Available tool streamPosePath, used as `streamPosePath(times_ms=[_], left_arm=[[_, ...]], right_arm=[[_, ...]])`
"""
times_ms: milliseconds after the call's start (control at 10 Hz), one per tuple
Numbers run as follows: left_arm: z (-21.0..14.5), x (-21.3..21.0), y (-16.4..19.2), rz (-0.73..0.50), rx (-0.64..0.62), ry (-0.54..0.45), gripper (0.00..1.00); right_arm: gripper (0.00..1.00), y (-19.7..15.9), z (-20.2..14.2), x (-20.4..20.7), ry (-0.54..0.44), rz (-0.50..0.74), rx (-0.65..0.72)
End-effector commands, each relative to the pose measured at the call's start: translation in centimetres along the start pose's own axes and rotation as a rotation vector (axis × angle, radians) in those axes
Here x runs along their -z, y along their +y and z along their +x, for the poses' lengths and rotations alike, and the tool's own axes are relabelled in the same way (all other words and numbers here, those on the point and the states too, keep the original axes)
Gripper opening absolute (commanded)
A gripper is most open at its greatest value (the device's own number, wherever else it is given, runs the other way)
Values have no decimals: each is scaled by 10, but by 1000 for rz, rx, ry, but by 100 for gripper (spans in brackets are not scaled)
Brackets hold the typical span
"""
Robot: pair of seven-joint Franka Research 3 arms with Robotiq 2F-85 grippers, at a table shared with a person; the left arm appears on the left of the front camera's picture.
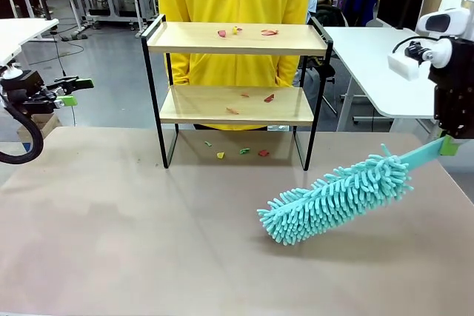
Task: Clean the shelf.
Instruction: Clean the specific section of the Shelf indicated by the human with the Duster.
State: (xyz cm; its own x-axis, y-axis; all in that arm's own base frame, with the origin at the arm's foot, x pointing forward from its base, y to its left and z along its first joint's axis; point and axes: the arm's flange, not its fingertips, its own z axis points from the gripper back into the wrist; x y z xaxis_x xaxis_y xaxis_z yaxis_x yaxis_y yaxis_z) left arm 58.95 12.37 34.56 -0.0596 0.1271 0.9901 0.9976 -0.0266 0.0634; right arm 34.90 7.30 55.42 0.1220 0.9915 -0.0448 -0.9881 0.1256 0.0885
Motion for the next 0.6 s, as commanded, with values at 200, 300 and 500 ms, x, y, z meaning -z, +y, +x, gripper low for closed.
streamPosePath(times_ms=[200, 300, 500], left_arm=[[3, 0, 0, 1, 7, 5, 100], [3, 0, 0, 1, 7, 5, 100], [3, 0, 0, 1, 7, 5, 100]], right_arm=[[13, 1, -3, -2, 5, -9, -1], [13, 1, -3, -2, 5, -9, -1], [13, 1, -3, -2, 5, -9, -1]])
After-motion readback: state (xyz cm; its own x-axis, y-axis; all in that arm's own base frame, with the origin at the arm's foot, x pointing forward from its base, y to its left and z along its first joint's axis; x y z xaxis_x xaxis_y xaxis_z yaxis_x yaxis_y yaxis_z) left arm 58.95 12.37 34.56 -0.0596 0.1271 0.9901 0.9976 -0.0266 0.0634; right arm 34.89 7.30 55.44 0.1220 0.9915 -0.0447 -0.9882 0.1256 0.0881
